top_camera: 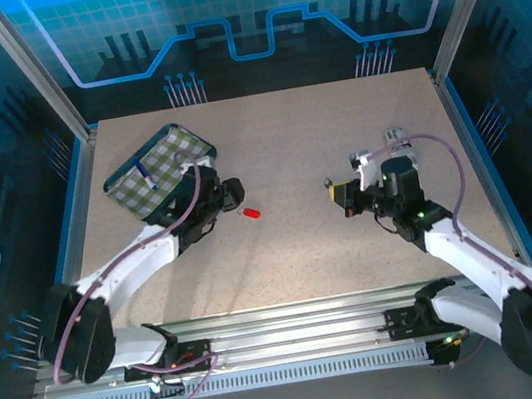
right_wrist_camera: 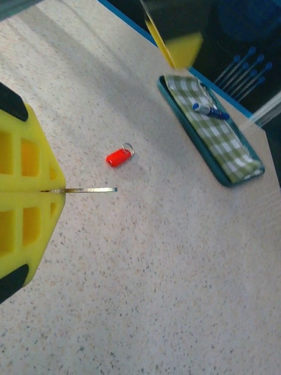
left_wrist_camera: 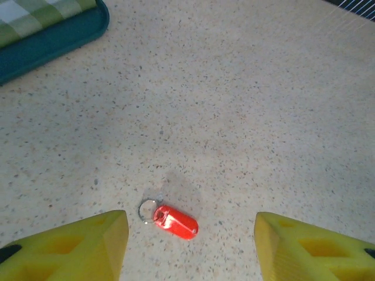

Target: Remove the keys from the keyring

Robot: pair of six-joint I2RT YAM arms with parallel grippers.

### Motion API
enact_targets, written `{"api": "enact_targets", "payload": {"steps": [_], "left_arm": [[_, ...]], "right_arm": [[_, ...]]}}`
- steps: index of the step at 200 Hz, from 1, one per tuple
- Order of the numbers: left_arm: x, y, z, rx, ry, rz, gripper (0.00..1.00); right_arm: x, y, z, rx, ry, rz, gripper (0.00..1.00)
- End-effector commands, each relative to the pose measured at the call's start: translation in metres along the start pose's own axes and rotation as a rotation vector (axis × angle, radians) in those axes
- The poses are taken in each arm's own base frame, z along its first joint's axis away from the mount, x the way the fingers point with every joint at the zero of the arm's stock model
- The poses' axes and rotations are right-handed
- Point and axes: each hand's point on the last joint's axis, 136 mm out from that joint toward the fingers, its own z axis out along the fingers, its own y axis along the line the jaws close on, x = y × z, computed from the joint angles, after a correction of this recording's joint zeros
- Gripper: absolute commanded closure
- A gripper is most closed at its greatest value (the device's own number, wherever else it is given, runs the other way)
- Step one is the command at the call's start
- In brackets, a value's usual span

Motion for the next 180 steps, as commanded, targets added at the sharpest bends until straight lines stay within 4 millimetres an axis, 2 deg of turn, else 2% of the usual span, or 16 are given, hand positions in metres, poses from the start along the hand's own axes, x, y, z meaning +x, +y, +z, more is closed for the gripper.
{"api": "enact_targets", "payload": {"steps": [1,17,39,64,84,106,109,157,180], "left_arm": [[0.01,0.018,-0.018,-0.029,0.0,0.041,0.37],[0.009,0.02,-0.034,-0.009,-0.03,0.04,0.33],[0.007,0.02,-0.053,0.019,-0.058,0.041,0.31],[0.007,0.023,-0.066,0.024,-0.062,0.044,0.3],[0.008,0.024,-0.072,0.034,-0.073,0.031,0.3],[0.011,0.026,-0.073,0.037,-0.075,0.009,0.29],[0.01,0.025,-0.074,0.039,-0.075,0.006,0.29],[0.01,0.022,-0.075,0.062,-0.073,-0.012,0.28],[0.01,0.021,-0.074,0.063,-0.076,-0.011,0.26]], "right_arm": [[-0.027,-0.019,0.013,0.049,-0.048,0.063,1.0],[-0.028,-0.036,0.031,0.063,-0.024,0.116,1.0],[-0.019,-0.061,0.056,0.118,0.039,0.169,1.0],[-0.012,-0.085,0.071,0.167,0.047,0.255,1.0],[0.004,-0.1,0.082,0.203,0.083,0.301,1.0],[0.026,-0.117,0.089,0.246,0.124,0.346,1.0],[0.022,-0.117,0.091,0.24,0.106,0.339,1.0],[0.036,-0.131,0.095,0.265,0.109,0.364,1.0],[0.043,-0.139,0.09,0.29,0.111,0.384,0.87]]}}
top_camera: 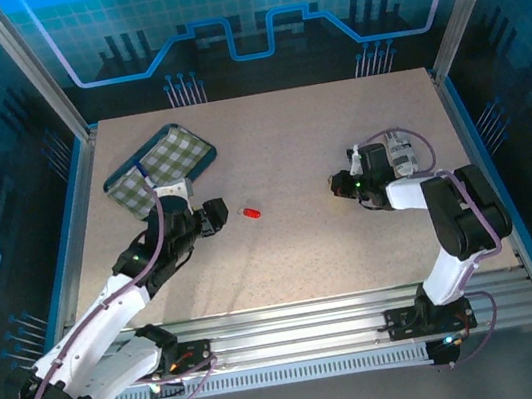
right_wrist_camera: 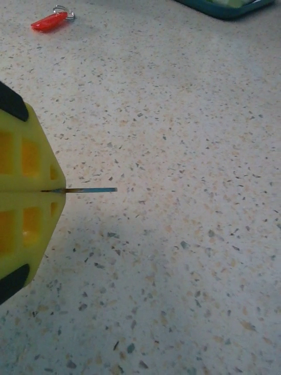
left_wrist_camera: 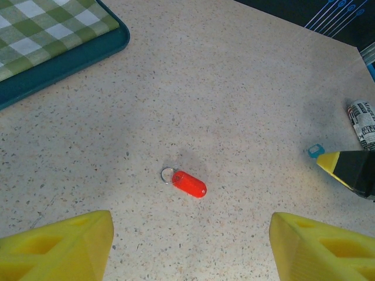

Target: Remove the keys from the keyring

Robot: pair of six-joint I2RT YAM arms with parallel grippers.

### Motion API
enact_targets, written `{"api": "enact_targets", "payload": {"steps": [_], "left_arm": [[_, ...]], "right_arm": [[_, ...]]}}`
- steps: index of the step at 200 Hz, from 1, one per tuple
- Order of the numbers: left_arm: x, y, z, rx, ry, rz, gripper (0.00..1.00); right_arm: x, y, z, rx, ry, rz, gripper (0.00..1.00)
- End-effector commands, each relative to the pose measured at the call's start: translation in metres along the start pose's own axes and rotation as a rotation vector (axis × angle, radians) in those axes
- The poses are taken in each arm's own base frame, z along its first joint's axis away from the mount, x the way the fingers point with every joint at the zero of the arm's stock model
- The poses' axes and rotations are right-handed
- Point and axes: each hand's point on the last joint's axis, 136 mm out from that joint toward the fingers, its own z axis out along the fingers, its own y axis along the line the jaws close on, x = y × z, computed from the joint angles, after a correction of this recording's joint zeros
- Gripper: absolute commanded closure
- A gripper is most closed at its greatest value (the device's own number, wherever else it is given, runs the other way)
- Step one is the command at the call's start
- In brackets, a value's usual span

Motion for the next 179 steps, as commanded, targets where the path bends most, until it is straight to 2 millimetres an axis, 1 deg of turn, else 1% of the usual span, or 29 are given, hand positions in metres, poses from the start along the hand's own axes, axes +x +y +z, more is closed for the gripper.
{"api": "enact_targets", "payload": {"steps": [1,15,38,61,78,83,87,92,99,101,105,106,107,108,109,110,111,113,124,134,150,168,173,179], "left_arm": [[0.003,0.002,-0.001,0.005,0.005,-0.023,0.26],[0.003,0.001,0.001,0.009,0.006,-0.025,0.24],[0.002,-0.001,0.003,0.015,0.007,-0.024,0.24],[0.001,-0.002,0.005,0.016,0.001,-0.019,0.24],[-0.001,-0.003,0.007,0.019,-0.005,-0.013,0.22],[-0.002,-0.003,0.007,0.018,-0.005,-0.01,0.21],[-0.002,-0.002,0.008,0.015,-0.006,-0.01,0.16],[-0.002,-0.003,0.008,0.014,-0.006,-0.006,0.13],[-0.002,-0.002,0.01,0.01,-0.004,-0.003,0.03],[-0.003,-0.002,0.01,0.007,-0.006,-0.002,0.01],[-0.003,-0.002,0.01,0.006,-0.006,0.002,0.01],[-0.003,-0.001,0.011,0.005,-0.005,0.002,0.01],[-0.003,-0.001,0.011,0.004,-0.006,0.003,0.01],[-0.004,-0.001,0.011,0.004,-0.007,0.004,0.01],[-0.004,-0.001,0.011,0.003,-0.007,0.006,0.01],[-0.004,-0.001,0.011,0.002,-0.008,0.006,0.01],[-0.004,-0.001,0.011,0.001,-0.008,0.006,0.01],[-0.005,0.0,0.011,-0.002,-0.011,0.008,0.01],[-0.009,0.004,0.011,-0.032,-0.025,0.019,0.01],[-0.016,0.015,0.011,-0.1,-0.056,0.033,0.01],[-0.032,0.031,0.009,-0.21,-0.125,0.092,0.01],[-0.058,0.055,0.001,-0.385,-0.241,0.176,0.01],[-0.062,0.06,-0.001,-0.416,-0.265,0.207,0.01],[-0.066,0.064,-0.002,-0.445,-0.296,0.267,0.01]], "right_arm": [[-0.004,-0.018,-0.001,0.032,-0.036,0.037,0.87],[-0.003,-0.027,-0.004,0.046,-0.04,0.064,0.79],[-0.001,-0.038,-0.017,0.071,-0.059,0.092,0.71],[-0.003,-0.038,-0.037,0.087,-0.091,0.102,0.66],[-0.008,-0.031,-0.058,0.09,-0.141,0.08,0.61],[-0.006,-0.031,-0.064,0.099,-0.14,0.075,0.6],[-0.006,-0.029,-0.069,0.101,-0.146,0.066,0.58],[-0.008,-0.027,-0.076,0.107,-0.158,0.053,0.57],[-0.011,-0.023,-0.085,0.116,-0.172,0.034,0.54],[-0.011,-0.022,-0.088,0.116,-0.174,0.025,0.53],[-0.014,-0.02,-0.093,0.122,-0.185,0.01,0.49],[-0.014,-0.019,-0.094,0.123,-0.187,0.005,0.46],[-0.015,-0.018,-0.096,0.123,-0.19,0.0,0.37],[-0.016,-0.018,-0.097,0.124,-0.193,-0.004,0.2],[-0.016,-0.017,-0.099,0.125,-0.195,-0.007,0.1],[-0.017,-0.017,-0.1,0.127,-0.198,-0.011,0.05],[-0.018,-0.016,-0.101,0.128,-0.199,-0.015,0.02],[-0.019,-0.014,-0.104,0.128,-0.202,-0.026,0.0],[-0.024,-0.005,-0.117,0.152,-0.22,-0.073,0.0],[-0.029,0.001,-0.128,0.191,-0.244,-0.122,0.0],[-0.042,0.002,-0.146,0.321,-0.307,-0.202,0.0],[-0.062,0.001,-0.161,0.494,-0.382,-0.315,0.0],[-0.068,0.0,-0.165,0.553,-0.413,-0.352,0.0],[-0.073,0.003,-0.166,0.596,-0.442,-0.417,0.0]]}}
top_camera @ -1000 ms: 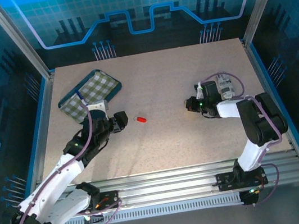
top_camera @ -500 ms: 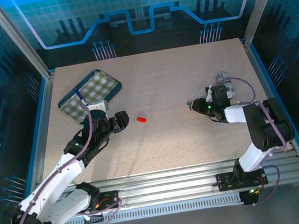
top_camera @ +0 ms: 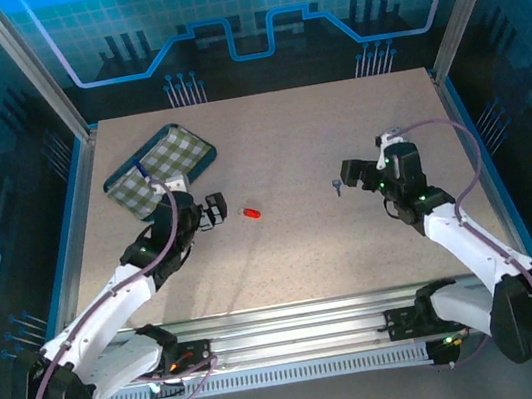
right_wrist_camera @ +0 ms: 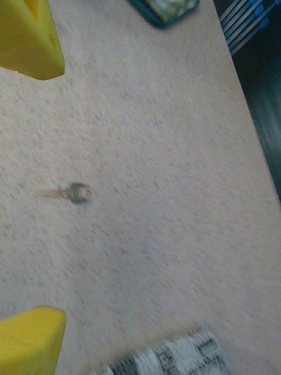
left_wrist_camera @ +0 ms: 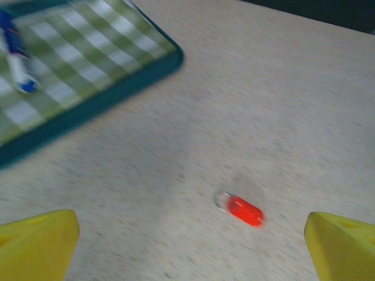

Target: Remove the keys from the keyring

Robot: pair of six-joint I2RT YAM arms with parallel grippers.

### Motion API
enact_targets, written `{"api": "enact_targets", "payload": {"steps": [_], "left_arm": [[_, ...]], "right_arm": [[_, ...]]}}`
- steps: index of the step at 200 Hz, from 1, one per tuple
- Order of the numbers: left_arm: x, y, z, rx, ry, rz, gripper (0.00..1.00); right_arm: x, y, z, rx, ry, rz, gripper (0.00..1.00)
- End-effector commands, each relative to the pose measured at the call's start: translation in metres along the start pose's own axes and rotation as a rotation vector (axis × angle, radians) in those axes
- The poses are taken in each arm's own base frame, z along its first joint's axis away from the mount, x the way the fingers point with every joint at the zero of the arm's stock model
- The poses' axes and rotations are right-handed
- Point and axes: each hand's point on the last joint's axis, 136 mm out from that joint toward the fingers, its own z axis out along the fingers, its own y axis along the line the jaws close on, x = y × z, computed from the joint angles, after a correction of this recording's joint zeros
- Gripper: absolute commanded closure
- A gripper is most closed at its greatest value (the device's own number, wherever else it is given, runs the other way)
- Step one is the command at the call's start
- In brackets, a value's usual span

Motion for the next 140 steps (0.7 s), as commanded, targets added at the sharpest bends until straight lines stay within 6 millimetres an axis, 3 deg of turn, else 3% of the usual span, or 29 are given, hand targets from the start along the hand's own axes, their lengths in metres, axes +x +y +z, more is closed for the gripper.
{"api": "enact_targets", "payload": {"steps": [1,19,41,59,87,105,120,126,140], "left_arm": [[-0.049,0.034,-0.007,-0.227,-0.219,0.16,0.01],[-0.05,0.051,-0.002,-0.267,-0.262,0.276,0.01],[-0.037,0.101,0.012,-0.402,-0.199,0.219,0.01],[-0.028,0.119,0.028,-0.415,-0.249,0.183,0.01],[-0.012,0.125,0.055,-0.384,-0.323,0.151,0.01],[-0.018,0.117,0.065,-0.35,-0.381,0.175,0.01],[-0.012,0.118,0.074,-0.293,-0.395,0.127,0.01],[-0.014,0.116,0.075,-0.277,-0.429,0.153,0.01],[0.0,0.094,0.081,-0.153,-0.383,0.216,0.01]], "right_arm": [[-0.022,-0.029,-0.009,0.313,-0.09,-0.248,0.0],[-0.029,-0.03,-0.002,0.393,-0.146,-0.376,0.0],[-0.019,-0.049,0.015,0.466,-0.134,-0.387,0.0],[-0.011,-0.058,0.026,0.48,-0.159,-0.358,0.0],[0.003,-0.071,0.04,0.439,-0.224,-0.312,0.0],[0.005,-0.064,0.045,0.406,-0.275,-0.384,0.0],[0.003,-0.058,0.047,0.353,-0.348,-0.423,0.0],[0.012,-0.059,0.053,0.318,-0.332,-0.417,0.0],[0.011,-0.057,0.052,0.28,-0.343,-0.41,0.0]]}}
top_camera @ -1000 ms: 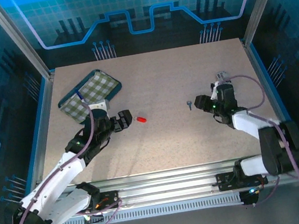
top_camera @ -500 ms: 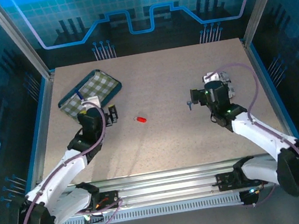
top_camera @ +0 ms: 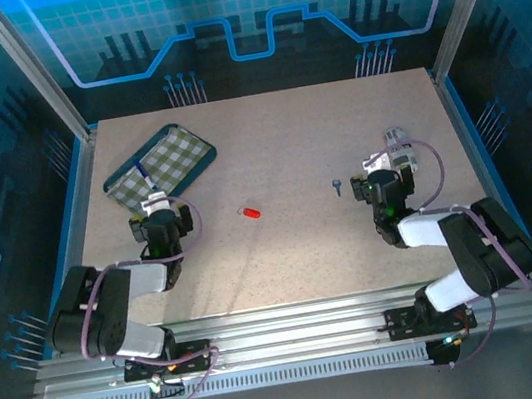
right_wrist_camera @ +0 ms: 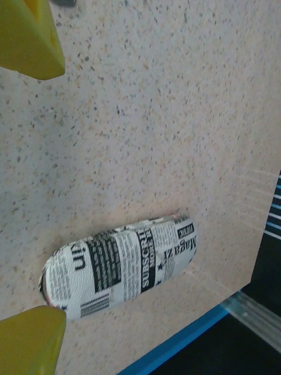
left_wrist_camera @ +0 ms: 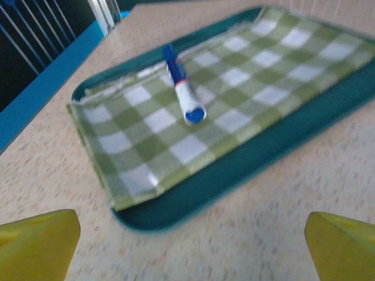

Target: Remove the keys from the keyring

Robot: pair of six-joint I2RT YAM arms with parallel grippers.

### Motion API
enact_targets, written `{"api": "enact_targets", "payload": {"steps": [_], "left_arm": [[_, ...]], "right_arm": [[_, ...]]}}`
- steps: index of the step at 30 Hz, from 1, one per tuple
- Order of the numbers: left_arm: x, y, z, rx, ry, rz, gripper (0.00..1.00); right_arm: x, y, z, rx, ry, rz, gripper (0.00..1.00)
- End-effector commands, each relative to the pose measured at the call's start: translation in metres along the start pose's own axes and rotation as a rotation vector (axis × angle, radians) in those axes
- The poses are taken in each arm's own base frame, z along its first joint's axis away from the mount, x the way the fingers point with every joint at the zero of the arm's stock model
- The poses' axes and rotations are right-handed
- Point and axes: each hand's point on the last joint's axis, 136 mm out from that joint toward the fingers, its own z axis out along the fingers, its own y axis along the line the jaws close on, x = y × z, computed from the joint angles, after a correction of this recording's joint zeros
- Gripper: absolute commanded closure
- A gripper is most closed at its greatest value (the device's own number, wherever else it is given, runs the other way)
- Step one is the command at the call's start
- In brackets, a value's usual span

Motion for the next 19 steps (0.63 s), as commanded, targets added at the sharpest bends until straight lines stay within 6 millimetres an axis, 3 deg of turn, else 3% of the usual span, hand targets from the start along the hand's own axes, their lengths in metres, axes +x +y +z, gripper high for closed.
{"api": "enact_targets", "payload": {"steps": [1,3,4,8,14,19], "left_arm": [[-0.036,-0.028,-0.009,0.186,-0.184,-0.027,0.01],[-0.026,-0.023,-0.006,0.197,-0.214,-0.06,0.01],[-0.033,-0.021,-0.007,0.193,-0.26,-0.061,0.01],[-0.032,-0.024,0.011,0.159,-0.145,-0.049,0.0],[-0.029,-0.023,0.011,0.166,-0.129,-0.059,0.01],[-0.028,-0.023,0.011,0.167,-0.126,-0.06,0.01]], "right_arm": [[-0.04,-0.002,-0.003,-0.054,-0.194,0.063,0.0],[-0.027,0.008,0.002,-0.21,-0.171,0.092,0.0],[-0.025,0.01,0.008,-0.247,-0.183,0.105,0.0],[-0.027,0.007,0.015,-0.206,-0.147,0.106,0.0],[-0.027,0.01,0.011,-0.199,-0.161,0.087,0.0],[-0.025,0.004,0.019,-0.229,-0.115,0.13,0.0]]}}
